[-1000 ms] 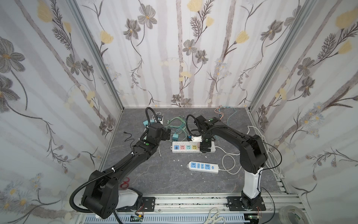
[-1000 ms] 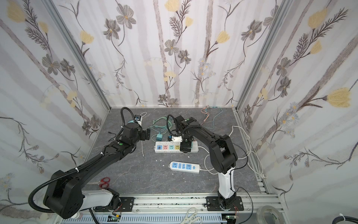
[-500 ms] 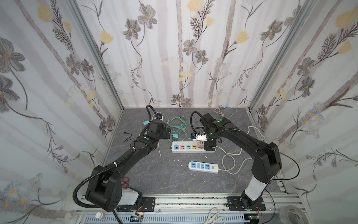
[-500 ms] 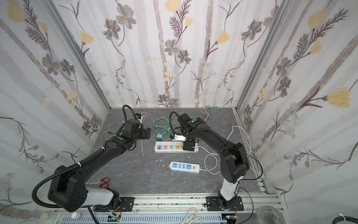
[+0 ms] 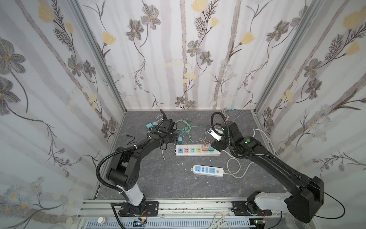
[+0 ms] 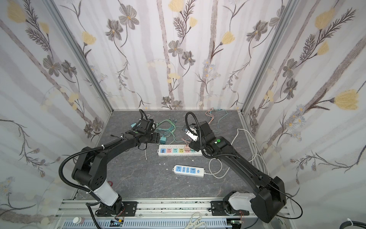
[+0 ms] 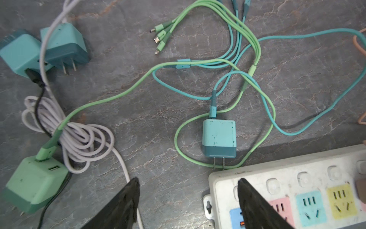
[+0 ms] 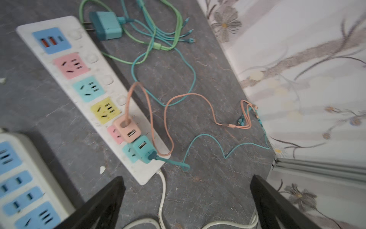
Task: Insert the plug
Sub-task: 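Open the right gripper and withdraw it from the beige plug, then grasp a teal plug in the cable pile with the left gripper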
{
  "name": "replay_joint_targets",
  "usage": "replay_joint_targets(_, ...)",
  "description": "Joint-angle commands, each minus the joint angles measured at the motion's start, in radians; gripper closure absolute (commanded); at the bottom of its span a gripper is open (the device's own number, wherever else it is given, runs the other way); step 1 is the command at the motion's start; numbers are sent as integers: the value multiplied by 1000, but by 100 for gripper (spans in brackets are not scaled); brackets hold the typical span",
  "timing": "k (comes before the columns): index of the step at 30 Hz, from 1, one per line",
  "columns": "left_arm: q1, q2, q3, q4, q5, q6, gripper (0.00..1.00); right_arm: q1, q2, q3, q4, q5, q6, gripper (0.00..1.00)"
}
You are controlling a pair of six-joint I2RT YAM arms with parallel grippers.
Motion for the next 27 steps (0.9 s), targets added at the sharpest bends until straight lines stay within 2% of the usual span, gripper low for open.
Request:
replay_joint_targets(1,-21,52,42,-45,29,-20,22,15,-66,-39,292,210,326,1)
replay_joint_targets(5,-40,132,102,-86,7,-15,24,15,-147,-98,328,209,597,1)
replay_joint_targets(8,-51,172,129,-103,19,-5,24,15,-185,-134,372,247,716,1)
replay_joint_targets(13,-57,216,149,-134,18,-4,23,15,-220,-202,376,274,706,0)
replay_joint_targets(17,-64,251,169,-156,17,-5,23,15,-227,-217,357,357,751,1)
replay_joint_targets(27,-80,329,248,-204,-19,8,23,15,-240,-235,370,339,745,1)
